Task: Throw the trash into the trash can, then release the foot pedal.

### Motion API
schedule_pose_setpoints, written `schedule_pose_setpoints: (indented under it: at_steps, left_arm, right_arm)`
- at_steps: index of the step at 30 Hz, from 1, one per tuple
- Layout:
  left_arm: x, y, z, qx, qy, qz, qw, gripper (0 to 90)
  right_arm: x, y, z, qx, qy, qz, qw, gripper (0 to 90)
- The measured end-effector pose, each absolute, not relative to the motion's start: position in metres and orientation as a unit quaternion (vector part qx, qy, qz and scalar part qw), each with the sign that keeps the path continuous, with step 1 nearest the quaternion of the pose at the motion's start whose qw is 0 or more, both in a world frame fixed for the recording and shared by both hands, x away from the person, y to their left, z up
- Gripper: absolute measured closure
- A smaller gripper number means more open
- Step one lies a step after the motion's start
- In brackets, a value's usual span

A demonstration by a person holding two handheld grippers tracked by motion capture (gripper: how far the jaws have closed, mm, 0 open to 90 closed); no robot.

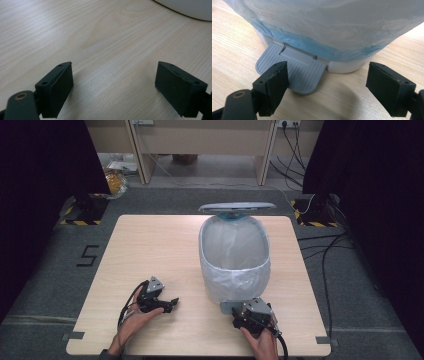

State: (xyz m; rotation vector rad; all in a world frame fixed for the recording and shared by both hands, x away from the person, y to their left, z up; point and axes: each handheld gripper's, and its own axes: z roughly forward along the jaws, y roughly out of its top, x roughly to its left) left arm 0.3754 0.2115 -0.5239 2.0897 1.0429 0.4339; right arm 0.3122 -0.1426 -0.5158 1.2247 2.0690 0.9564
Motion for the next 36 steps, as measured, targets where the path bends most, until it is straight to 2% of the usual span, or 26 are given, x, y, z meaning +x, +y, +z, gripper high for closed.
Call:
schedule_pose_setpoints:
  at_steps: [36]
  left_arm:
    - [0.3753,0.2114,-0.5239,0.816,0.407,0.17,0.373,14.0]
  right_arm:
    - [0.3126,-0.1441,-0.5155,0.453,0.769,0.36,0.271,18.0]
